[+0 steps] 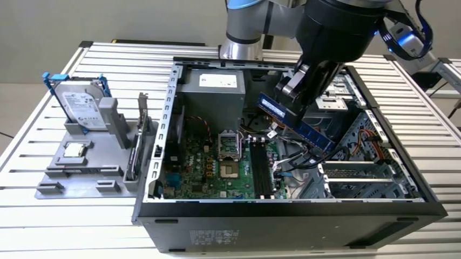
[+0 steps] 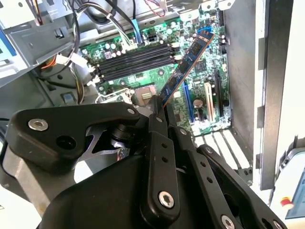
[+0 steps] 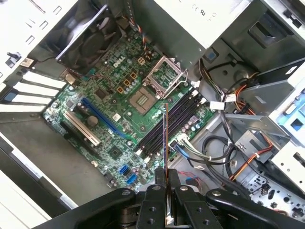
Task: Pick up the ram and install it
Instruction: 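Insert the ram into the slot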
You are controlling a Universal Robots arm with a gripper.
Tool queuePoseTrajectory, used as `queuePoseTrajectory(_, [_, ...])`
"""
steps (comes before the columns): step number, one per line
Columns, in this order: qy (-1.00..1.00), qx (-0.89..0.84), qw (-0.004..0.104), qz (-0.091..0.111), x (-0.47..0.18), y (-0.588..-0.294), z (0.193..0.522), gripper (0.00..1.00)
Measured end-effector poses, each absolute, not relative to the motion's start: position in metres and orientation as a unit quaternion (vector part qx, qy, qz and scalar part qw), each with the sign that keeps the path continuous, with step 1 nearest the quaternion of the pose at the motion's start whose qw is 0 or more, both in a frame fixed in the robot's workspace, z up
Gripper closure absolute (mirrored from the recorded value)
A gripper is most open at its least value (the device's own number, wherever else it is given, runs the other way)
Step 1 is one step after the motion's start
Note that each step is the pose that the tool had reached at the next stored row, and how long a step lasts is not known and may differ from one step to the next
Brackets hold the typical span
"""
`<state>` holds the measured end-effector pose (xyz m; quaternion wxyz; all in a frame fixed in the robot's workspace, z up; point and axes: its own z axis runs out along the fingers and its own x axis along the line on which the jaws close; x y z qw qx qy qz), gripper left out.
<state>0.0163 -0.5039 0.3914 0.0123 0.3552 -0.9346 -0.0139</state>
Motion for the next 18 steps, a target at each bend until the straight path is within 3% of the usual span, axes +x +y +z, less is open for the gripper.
queuePoseTrajectory(18, [-0.947, 0.322, 0.012, -0.014, 0.0163, -0.5039, 0.3914, 1.0])
